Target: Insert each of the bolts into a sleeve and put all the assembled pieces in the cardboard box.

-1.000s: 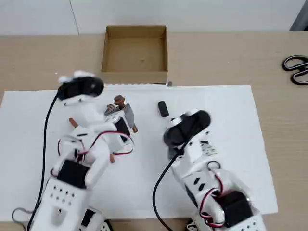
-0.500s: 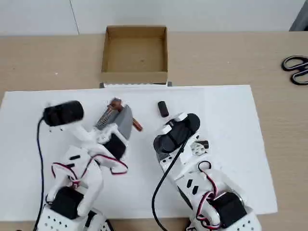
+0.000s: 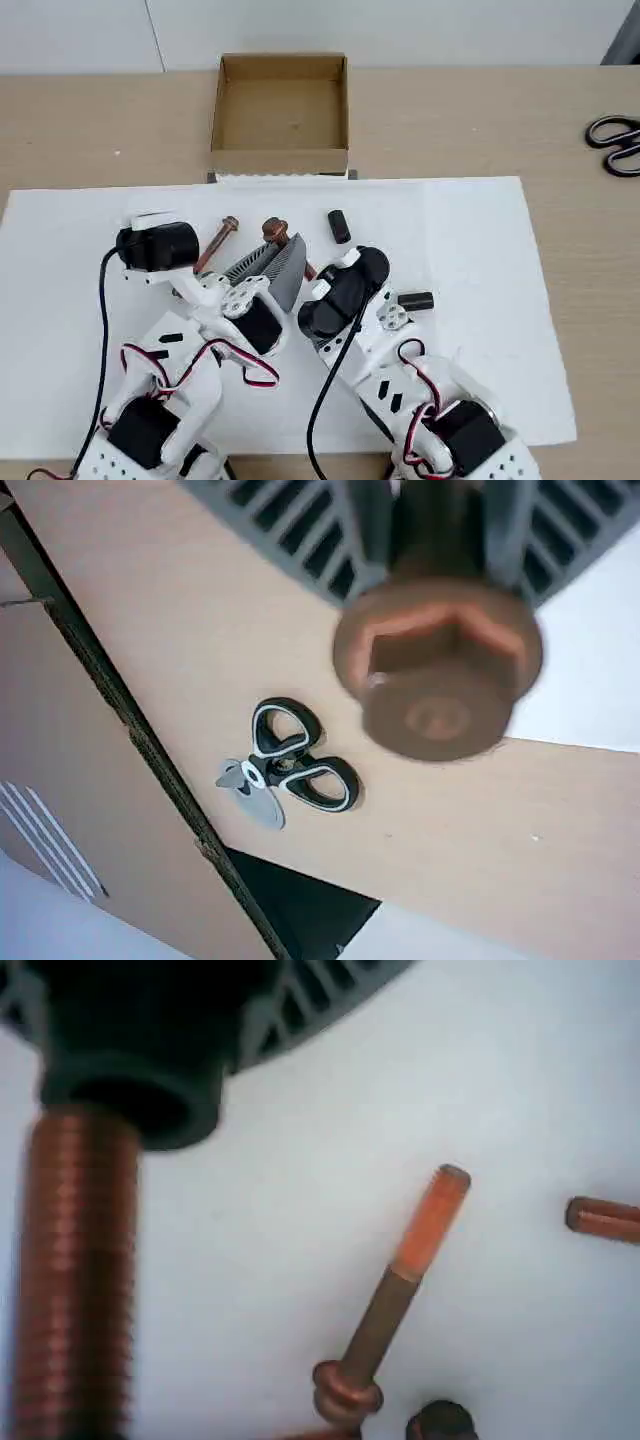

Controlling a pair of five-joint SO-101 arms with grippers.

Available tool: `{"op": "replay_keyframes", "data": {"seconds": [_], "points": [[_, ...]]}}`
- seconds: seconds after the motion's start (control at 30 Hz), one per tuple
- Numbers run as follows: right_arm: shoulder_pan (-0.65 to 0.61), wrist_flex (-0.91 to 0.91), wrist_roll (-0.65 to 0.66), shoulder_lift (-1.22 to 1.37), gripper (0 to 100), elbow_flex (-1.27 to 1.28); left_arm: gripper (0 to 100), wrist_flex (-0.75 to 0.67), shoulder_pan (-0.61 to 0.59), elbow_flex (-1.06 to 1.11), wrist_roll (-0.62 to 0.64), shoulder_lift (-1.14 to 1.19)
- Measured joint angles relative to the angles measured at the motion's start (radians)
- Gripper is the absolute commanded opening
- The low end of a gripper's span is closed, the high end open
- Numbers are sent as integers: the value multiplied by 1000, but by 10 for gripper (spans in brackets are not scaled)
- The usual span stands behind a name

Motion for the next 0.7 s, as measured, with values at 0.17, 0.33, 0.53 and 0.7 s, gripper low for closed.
{"op": "replay_keyframes", "data": {"seconds": [0.17,0.33,0.53,0.7], "points": [[0,-43,3,2,3,0,6,15,-3,0,0,0],[-3,-52,3,2,3,0,6,32,-3,0,0,-12],[-3,-52,3,2,3,2,6,35,-3,0,0,-12],[-3,-52,3,3,3,3,6,34,-5,35,-5,-18]]}}
